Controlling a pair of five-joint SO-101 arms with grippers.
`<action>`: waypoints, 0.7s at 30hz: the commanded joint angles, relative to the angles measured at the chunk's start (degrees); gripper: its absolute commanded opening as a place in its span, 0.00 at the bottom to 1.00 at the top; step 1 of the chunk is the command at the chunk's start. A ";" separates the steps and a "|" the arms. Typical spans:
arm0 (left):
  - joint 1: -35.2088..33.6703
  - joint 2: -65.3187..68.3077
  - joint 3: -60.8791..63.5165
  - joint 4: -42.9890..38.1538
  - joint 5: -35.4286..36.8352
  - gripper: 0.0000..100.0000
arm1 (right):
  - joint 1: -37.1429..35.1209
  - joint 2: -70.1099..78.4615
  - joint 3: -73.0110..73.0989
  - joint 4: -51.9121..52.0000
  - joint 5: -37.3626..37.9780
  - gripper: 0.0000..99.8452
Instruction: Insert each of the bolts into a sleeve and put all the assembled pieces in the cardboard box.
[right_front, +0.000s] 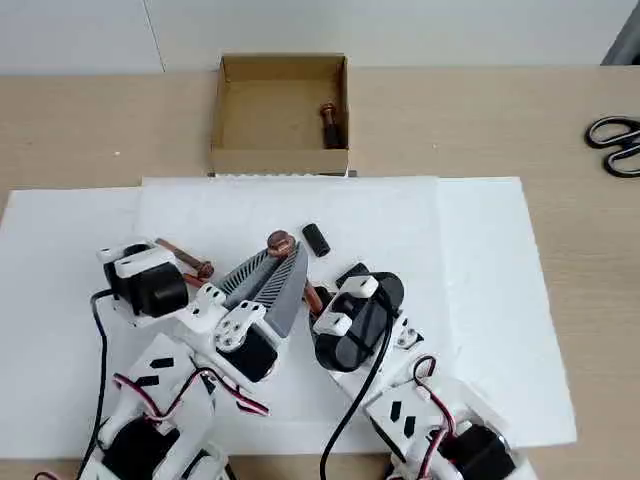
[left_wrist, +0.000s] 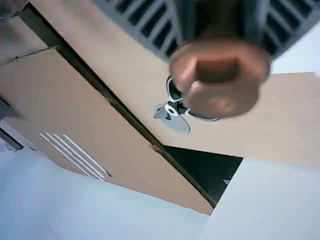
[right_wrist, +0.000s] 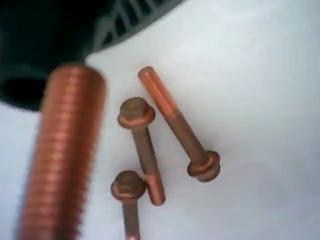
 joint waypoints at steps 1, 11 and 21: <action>0.00 -0.70 -1.54 -1.76 -2.29 0.00 | -0.57 -0.57 -0.35 1.36 0.44 0.00; 0.00 -0.70 0.22 -1.93 -3.96 0.00 | -0.84 -0.57 -0.70 1.54 0.53 0.00; 0.00 -0.70 1.36 -2.02 -3.96 0.00 | -0.84 -0.57 -5.71 6.29 0.53 0.00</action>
